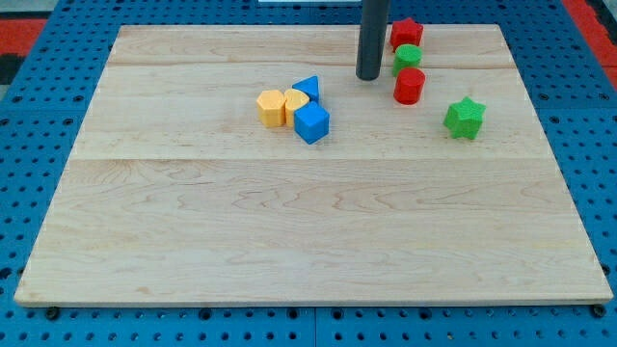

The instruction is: Drag the red star to the left of the green star

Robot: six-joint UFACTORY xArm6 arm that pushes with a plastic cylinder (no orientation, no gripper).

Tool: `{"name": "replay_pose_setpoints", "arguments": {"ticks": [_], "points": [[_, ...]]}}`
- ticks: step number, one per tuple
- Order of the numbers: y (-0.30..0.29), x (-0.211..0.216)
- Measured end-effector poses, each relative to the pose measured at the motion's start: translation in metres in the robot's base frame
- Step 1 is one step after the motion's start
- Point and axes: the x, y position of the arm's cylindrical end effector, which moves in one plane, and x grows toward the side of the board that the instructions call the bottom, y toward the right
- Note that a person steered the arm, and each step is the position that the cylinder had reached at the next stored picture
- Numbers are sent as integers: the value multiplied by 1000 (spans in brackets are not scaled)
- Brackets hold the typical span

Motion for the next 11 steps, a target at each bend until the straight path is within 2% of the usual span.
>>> {"name": "replay_pose_setpoints", "arguments": {"ticks": [1, 2, 3, 5, 6, 7, 9, 11], "points": [[21, -7], [54, 13], [60, 31], [59, 52], [38, 51], [37, 70], [61, 75], [44, 64]]}}
